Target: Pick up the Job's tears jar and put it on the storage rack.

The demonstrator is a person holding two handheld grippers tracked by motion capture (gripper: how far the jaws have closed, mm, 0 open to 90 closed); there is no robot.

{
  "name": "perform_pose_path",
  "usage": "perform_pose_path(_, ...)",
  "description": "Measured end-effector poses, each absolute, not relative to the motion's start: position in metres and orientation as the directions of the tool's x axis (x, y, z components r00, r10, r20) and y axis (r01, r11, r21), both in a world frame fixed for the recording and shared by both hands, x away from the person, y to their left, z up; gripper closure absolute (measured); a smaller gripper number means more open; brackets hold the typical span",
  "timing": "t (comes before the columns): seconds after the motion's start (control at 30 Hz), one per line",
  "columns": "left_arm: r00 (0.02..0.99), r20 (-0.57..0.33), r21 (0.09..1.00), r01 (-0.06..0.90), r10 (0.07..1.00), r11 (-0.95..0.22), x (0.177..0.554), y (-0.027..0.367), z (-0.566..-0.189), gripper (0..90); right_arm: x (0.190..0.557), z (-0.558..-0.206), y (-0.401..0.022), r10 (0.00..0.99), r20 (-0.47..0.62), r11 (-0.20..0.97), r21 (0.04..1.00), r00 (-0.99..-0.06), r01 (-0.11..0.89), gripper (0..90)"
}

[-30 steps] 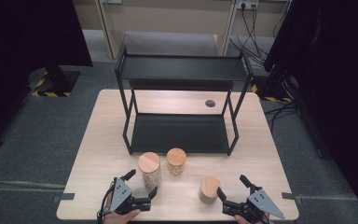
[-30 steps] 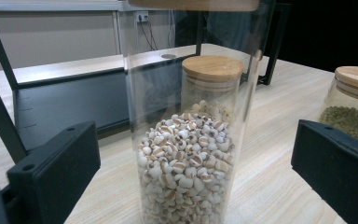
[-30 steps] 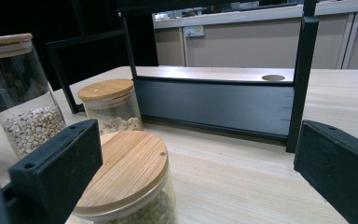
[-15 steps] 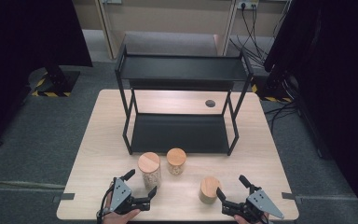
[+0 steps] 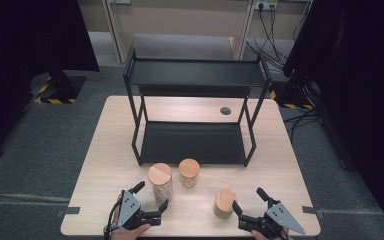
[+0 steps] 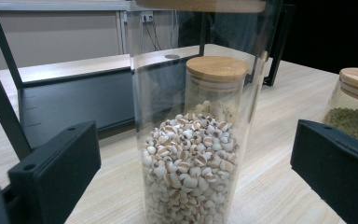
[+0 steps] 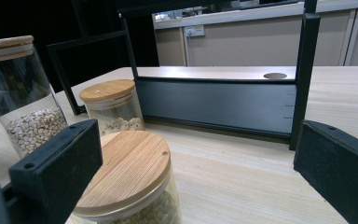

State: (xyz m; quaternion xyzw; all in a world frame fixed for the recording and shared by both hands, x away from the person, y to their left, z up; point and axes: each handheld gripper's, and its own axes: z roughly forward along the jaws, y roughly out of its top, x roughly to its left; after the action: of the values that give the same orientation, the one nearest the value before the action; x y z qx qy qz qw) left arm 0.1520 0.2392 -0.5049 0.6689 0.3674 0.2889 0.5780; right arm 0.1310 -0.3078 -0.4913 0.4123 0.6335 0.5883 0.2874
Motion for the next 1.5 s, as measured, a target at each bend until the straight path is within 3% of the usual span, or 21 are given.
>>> perform_pose_path(1.27,0.565,-0.025,0.986,0.150,0.825,-0.073,0.178,0.220,-0.490,1.8,0.132,-0.492,-0.307,0.860,0.121,-0.038,0.984,-0.496,0.174,1.2)
perform_pose_path(1.5,0.568,-0.017,0.983,0.159,0.823,-0.089,0.184,0.216,-0.488,7.0,0.132,-0.492,-0.307,0.860,0.123,-0.040,0.984,-0.496,0.174,1.2)
